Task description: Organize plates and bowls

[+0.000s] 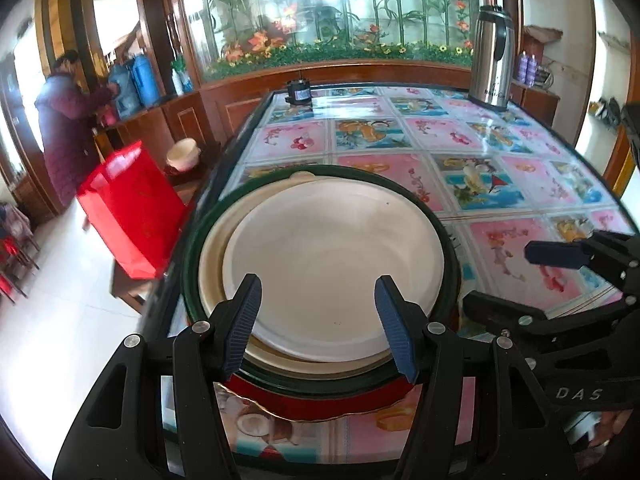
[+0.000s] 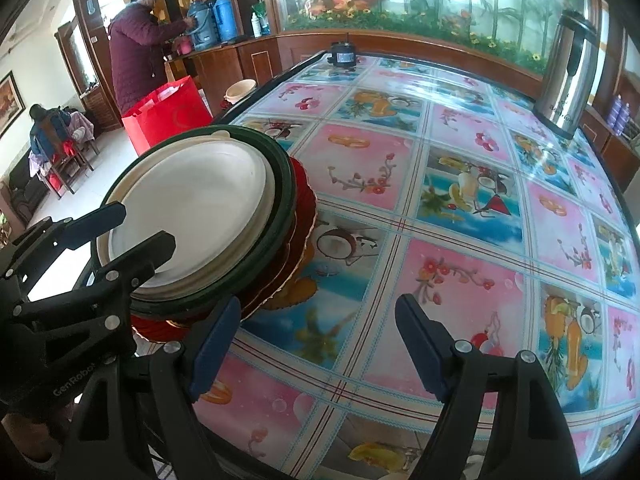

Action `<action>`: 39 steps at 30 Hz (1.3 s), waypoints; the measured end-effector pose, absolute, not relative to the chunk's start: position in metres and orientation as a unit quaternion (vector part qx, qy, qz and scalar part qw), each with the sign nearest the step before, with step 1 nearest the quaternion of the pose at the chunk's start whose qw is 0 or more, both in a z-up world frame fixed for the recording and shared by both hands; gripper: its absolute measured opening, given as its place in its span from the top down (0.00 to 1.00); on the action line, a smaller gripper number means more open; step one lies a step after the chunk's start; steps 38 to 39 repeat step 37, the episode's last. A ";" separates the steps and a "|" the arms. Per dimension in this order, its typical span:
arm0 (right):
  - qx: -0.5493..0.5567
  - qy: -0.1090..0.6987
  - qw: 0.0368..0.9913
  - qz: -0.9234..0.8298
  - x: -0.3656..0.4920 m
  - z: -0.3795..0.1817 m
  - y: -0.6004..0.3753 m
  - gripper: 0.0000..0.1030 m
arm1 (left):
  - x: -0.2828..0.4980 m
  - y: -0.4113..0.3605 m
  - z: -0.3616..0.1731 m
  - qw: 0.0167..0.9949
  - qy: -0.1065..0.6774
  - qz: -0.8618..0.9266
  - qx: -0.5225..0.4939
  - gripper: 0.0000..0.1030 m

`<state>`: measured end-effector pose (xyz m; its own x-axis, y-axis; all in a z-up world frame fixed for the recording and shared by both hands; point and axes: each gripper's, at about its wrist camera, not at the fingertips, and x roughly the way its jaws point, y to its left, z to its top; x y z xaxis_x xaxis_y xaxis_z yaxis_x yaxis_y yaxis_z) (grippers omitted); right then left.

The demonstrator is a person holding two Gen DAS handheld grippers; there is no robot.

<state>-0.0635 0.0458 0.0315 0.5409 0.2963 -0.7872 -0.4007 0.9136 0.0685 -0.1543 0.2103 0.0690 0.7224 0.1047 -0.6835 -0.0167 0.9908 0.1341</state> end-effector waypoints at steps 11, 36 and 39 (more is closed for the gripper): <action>-0.057 0.434 0.877 0.199 -0.063 0.033 0.044 0.22 | -0.154 0.213 0.071 0.924 0.379 0.016 0.044 0.42; -0.057 0.431 0.876 0.207 -0.063 0.035 0.047 0.22 | -0.154 0.217 0.073 0.925 0.380 -0.001 0.026 0.42; -0.057 0.431 0.876 0.208 -0.063 0.035 0.047 0.22 | -0.154 0.217 0.073 0.924 0.382 0.002 0.026 0.42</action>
